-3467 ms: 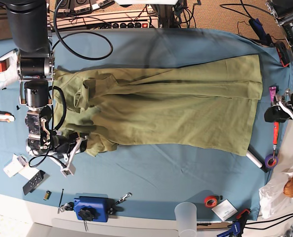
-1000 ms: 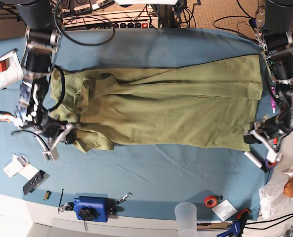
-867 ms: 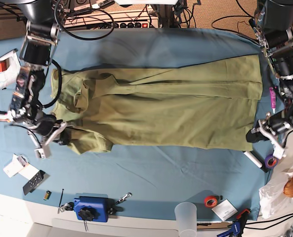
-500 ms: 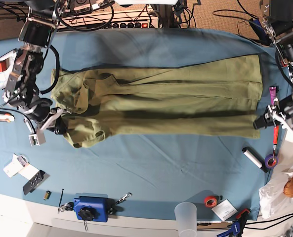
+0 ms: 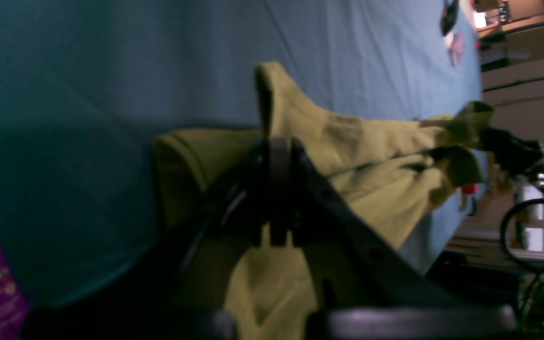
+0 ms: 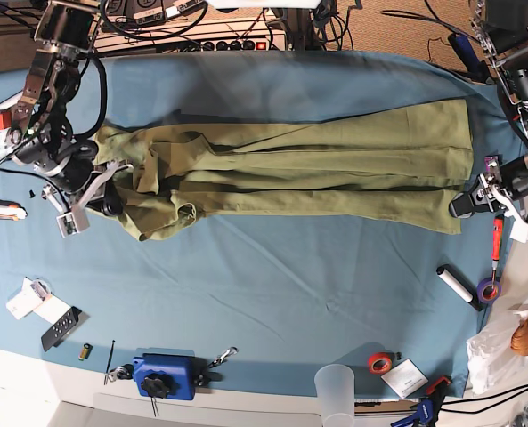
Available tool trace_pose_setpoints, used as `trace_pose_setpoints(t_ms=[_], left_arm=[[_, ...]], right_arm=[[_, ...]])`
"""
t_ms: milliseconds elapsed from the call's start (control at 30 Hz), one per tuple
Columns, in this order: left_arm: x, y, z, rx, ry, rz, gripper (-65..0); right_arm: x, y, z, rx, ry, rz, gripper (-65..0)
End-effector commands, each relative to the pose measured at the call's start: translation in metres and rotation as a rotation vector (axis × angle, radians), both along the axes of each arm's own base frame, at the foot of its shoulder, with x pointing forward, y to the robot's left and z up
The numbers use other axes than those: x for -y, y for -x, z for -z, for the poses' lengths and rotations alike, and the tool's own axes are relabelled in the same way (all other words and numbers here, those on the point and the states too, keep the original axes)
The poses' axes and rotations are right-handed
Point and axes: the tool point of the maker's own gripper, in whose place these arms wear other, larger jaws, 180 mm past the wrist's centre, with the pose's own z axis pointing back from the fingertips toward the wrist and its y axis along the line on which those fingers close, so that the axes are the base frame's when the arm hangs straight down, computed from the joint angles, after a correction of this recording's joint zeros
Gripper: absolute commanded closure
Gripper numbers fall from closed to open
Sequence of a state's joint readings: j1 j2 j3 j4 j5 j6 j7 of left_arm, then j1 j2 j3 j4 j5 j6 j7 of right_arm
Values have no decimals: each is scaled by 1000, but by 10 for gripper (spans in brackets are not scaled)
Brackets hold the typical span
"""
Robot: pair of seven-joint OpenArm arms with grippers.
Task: Layout the t-shirt on the table in an organized manner, then fold the t-shirt properly
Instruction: 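Fold the grasped edge over lengthwise with both grippers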
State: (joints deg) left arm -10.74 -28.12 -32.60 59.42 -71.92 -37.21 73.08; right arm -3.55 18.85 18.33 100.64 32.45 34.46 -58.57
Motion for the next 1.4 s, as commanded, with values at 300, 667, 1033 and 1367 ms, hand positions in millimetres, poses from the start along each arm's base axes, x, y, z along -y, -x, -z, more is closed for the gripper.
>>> trace_pose_setpoints(t_ms=[300, 667, 1033, 1367], left_arm=[[-20, 2, -18, 39, -4, -24, 0], [-23, 6, -35, 64, 48, 3, 0], [-20, 2, -47, 108, 55, 10, 0], [-17, 0, -59, 146, 20, 32, 0]], right_arm=[[32, 9, -15, 22, -11, 93, 0], [31, 14, -10, -19, -19, 89, 0], [26, 8, -20, 27, -49, 78, 0], [32, 6, -50, 99, -2, 95, 0]])
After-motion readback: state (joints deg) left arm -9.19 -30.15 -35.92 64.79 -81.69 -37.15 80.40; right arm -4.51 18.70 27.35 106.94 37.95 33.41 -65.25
